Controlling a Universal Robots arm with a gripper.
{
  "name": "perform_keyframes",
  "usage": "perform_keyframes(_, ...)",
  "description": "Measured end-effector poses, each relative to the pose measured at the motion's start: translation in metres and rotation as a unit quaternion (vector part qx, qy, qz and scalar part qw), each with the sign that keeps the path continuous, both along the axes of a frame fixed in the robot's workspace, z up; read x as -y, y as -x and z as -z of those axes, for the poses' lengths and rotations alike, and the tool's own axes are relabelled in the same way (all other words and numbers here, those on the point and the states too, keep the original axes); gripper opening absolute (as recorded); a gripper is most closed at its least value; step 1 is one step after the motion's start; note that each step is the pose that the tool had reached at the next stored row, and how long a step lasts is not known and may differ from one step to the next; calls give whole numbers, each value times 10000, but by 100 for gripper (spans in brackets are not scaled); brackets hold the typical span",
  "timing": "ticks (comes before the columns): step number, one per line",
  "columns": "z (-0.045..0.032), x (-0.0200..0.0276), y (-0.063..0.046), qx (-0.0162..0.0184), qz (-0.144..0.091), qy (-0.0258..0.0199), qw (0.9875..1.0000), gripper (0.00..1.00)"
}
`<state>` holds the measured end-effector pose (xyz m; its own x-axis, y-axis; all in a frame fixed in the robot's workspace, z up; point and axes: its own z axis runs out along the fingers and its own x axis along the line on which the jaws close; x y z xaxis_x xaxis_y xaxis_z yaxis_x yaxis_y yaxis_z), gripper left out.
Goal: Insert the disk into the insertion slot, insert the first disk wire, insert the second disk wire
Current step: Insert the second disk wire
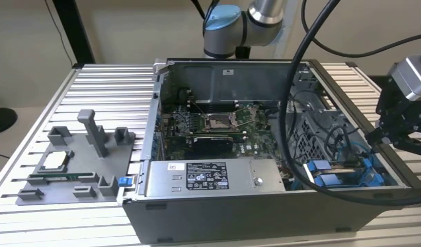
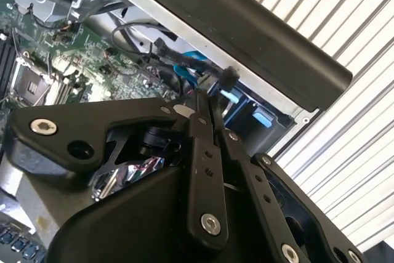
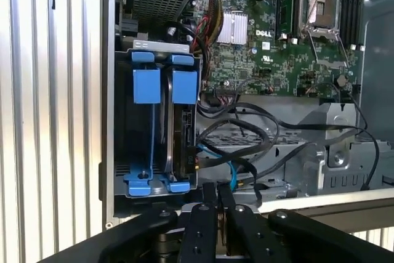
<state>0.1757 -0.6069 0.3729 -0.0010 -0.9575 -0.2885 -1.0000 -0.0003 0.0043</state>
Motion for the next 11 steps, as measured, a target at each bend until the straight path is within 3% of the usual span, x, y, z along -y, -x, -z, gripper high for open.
perform_keyframes(4, -7, -2, 25, -47, 2, 1, 10000, 0)
perform_keyframes(11, -9, 7, 20, -51, -1, 3, 10000, 0)
